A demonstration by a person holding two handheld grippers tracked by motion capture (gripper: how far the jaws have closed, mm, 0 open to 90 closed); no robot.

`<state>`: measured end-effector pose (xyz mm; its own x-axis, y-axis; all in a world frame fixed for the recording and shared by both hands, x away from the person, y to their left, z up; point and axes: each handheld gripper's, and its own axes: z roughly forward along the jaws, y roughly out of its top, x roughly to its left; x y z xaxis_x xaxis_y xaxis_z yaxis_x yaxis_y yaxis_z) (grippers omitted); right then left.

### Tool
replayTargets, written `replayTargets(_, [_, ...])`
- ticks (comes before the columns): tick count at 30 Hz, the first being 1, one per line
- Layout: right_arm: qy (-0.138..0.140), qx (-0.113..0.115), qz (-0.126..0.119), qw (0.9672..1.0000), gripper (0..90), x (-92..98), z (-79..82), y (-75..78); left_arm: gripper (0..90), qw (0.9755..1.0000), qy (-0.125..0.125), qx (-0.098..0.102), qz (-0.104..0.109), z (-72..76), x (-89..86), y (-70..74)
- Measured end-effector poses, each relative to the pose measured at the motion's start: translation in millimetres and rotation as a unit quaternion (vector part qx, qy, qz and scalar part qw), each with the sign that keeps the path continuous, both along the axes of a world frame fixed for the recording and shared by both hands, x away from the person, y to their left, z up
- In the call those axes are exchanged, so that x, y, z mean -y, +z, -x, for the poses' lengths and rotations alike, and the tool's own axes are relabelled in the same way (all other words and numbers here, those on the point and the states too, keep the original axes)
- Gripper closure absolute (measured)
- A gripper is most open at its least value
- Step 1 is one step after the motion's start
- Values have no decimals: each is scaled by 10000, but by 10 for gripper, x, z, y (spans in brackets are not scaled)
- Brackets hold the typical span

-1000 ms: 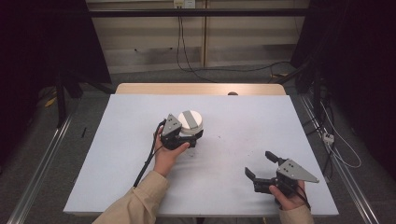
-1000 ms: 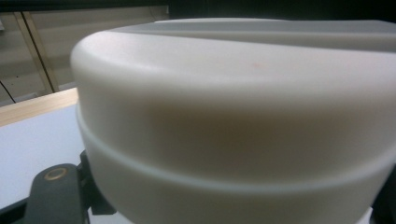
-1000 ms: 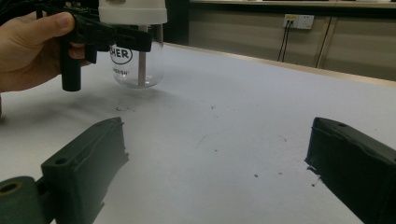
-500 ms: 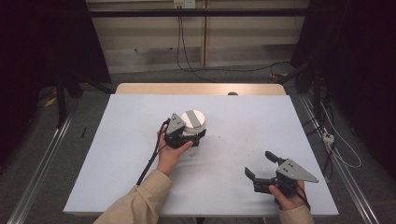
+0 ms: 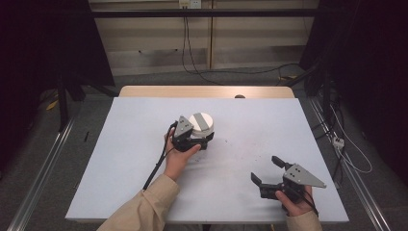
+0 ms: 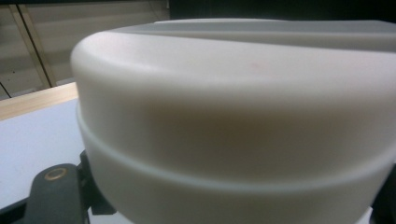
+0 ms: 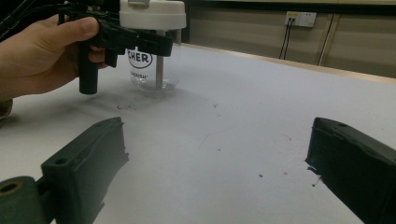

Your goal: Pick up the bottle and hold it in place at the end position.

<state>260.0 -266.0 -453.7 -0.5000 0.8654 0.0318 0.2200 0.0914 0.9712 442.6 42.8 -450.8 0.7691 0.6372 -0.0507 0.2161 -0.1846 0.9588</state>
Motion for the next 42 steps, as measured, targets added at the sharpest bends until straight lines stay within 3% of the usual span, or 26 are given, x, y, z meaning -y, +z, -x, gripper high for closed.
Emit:
replayTargets(11, [-6, -20, -21, 10000, 40, -1, -8, -9, 184, 10000, -76, -4, -30, -52, 117, -35])
replayTargets(29, [-28, -66, -46, 10000, 41, -18, -46, -20, 184, 9999, 4, 82, -91, -93, 143, -105])
replayTargets(38, [12, -157, 103, 9998, 48, -124, -169, 8, 183, 9995, -12, 196, -250, -53, 156, -103])
replayTargets(42, [70, -154, 127, 9998, 71, -185, -231, 39, 183, 9997, 3, 122, -209, -44, 145, -104])
